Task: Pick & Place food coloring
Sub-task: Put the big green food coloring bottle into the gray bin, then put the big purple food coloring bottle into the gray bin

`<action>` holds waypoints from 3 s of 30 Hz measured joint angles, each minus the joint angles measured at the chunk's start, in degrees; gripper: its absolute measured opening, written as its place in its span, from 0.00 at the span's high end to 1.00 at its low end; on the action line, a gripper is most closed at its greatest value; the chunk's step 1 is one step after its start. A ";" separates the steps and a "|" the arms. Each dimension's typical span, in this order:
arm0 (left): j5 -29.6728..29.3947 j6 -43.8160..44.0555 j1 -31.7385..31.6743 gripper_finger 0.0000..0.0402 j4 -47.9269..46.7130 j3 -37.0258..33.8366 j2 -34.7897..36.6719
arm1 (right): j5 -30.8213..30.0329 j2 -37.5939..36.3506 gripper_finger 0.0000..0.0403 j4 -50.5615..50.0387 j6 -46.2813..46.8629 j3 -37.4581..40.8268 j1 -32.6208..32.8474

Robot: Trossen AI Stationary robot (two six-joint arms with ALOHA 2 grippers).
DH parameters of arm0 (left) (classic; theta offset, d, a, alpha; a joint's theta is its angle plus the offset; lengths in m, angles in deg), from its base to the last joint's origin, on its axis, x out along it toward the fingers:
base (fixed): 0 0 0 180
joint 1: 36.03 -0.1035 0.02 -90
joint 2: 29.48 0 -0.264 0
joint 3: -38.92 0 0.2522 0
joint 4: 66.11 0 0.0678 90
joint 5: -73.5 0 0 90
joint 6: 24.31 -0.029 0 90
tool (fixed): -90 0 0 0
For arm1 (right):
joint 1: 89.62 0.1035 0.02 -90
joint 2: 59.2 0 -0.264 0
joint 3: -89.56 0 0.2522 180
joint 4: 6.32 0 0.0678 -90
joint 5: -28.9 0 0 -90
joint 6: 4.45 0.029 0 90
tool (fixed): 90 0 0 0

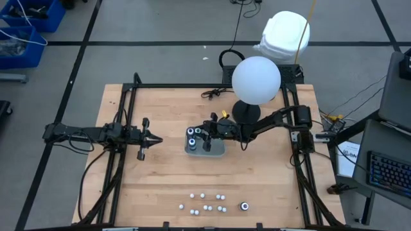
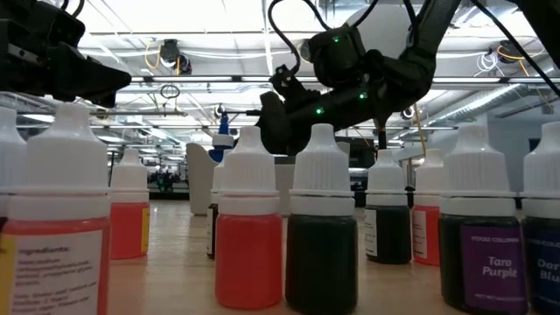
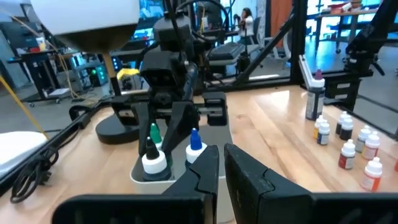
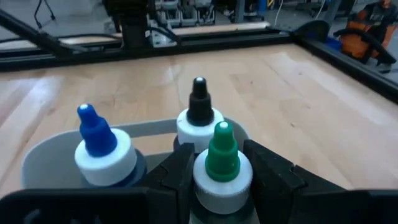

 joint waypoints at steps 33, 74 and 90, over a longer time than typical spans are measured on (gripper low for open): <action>0.20 0.91 -0.01 0.91 -0.30 0.00 -0.31 | -6.12 -14.32 0.52 -11.95 -7.33 0.10 1.27; -7.04 3.13 0.00 0.91 -1.62 -0.04 -0.31 | 5.92 -67.82 1.00 -0.29 -0.12 50.73 6.47; -1.49 2.91 0.01 0.91 -1.53 -0.05 -0.31 | 5.83 -67.82 1.00 0.72 -0.18 53.16 6.47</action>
